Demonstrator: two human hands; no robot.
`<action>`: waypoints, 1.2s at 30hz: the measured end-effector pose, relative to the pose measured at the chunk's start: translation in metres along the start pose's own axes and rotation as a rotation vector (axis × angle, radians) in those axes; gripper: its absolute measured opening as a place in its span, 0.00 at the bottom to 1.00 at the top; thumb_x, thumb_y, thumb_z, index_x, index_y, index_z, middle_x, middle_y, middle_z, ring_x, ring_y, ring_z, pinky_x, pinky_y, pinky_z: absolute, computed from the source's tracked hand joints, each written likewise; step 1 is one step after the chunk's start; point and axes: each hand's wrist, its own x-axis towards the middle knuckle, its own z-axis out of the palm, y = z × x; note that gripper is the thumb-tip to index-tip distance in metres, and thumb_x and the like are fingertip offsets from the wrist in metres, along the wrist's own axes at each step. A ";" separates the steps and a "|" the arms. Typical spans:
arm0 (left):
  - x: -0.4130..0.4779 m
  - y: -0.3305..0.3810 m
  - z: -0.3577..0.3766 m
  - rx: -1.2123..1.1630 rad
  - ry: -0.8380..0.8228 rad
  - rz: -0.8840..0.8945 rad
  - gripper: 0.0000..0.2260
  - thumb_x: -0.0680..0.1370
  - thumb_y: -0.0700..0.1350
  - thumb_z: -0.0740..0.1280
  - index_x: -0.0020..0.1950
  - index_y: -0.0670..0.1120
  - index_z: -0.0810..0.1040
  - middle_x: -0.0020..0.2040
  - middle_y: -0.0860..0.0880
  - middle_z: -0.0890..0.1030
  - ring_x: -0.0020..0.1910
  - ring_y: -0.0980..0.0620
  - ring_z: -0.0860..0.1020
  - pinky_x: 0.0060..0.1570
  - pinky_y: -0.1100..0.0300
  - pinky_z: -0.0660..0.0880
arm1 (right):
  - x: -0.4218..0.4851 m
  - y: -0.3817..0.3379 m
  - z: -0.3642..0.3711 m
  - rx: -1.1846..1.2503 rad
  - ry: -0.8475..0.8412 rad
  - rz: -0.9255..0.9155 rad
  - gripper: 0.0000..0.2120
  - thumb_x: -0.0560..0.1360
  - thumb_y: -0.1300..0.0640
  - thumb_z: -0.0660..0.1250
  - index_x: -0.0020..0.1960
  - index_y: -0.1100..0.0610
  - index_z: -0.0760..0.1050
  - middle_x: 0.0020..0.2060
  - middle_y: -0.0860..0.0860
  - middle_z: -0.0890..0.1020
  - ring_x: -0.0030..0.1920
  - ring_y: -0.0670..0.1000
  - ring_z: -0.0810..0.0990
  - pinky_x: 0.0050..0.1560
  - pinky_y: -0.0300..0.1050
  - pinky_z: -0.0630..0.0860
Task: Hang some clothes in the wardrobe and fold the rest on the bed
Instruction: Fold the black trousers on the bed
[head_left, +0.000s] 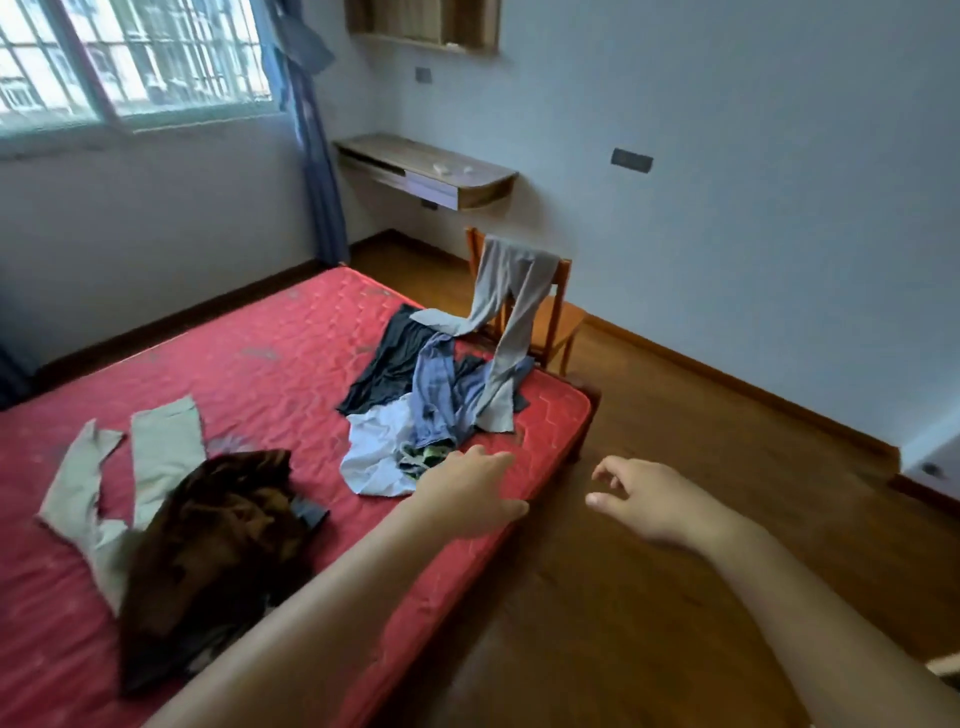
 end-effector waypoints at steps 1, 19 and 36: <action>0.007 -0.018 0.000 -0.011 -0.003 -0.036 0.28 0.76 0.63 0.66 0.73 0.55 0.67 0.66 0.48 0.73 0.64 0.44 0.74 0.59 0.43 0.76 | 0.024 -0.012 0.002 -0.013 -0.021 -0.032 0.22 0.80 0.40 0.63 0.70 0.48 0.71 0.64 0.50 0.78 0.61 0.50 0.78 0.60 0.48 0.77; 0.022 -0.233 0.056 -0.302 0.017 -0.924 0.29 0.78 0.61 0.65 0.77 0.56 0.63 0.70 0.46 0.69 0.69 0.41 0.70 0.62 0.43 0.74 | 0.328 -0.224 0.119 -0.246 -0.439 -0.734 0.22 0.79 0.41 0.65 0.69 0.51 0.72 0.64 0.52 0.79 0.62 0.54 0.78 0.52 0.45 0.71; 0.079 -0.402 0.209 -0.479 -0.062 -1.246 0.26 0.79 0.54 0.66 0.76 0.52 0.64 0.70 0.45 0.67 0.68 0.41 0.70 0.58 0.44 0.76 | 0.492 -0.316 0.323 -0.467 -0.626 -0.858 0.21 0.80 0.46 0.63 0.70 0.55 0.71 0.61 0.60 0.78 0.62 0.61 0.77 0.60 0.55 0.75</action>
